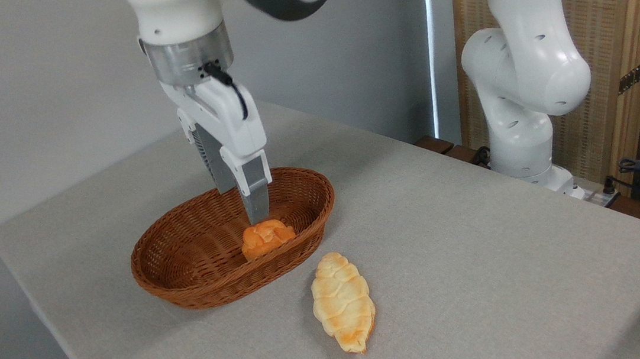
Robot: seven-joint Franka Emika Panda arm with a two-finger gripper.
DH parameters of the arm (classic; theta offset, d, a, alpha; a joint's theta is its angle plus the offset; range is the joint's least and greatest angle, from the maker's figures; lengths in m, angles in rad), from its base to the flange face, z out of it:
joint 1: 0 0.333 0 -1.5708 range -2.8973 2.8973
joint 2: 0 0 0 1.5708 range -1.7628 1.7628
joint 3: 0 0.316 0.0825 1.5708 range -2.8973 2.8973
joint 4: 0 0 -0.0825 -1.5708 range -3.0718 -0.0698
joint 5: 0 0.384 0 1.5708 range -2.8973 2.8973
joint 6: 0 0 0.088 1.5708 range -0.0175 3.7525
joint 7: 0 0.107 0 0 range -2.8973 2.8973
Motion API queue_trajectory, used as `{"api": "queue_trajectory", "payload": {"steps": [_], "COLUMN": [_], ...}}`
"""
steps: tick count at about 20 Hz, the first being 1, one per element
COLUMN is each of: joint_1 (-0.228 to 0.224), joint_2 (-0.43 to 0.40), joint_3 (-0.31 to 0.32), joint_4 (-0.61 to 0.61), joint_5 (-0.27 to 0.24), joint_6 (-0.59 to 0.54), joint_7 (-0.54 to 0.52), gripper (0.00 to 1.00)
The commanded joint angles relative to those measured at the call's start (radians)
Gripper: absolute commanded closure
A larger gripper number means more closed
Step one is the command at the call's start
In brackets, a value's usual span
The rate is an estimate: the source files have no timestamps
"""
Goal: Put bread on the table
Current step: 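Lower the gripper into the basket onto the orange bread roll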
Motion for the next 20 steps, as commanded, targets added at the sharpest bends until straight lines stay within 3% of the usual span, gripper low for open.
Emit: {"api": "queue_trajectory", "payload": {"steps": [1, 8, 11, 20], "joint_1": [-0.055, -0.131, -0.157, -0.161], "joint_2": [0.004, 0.043, 0.076, 0.165], "joint_3": [0.012, 0.012, 0.009, 0.009], "joint_4": [-0.049, -0.092, -0.093, -0.095], "joint_5": [-0.003, 0.0, 0.035, 0.041], "joint_6": [-0.014, -0.009, -0.003, 0.08], "joint_7": [0.008, 0.006, 0.002, -0.004], "gripper": [0.0, 0.0, 0.0, 0.0]}}
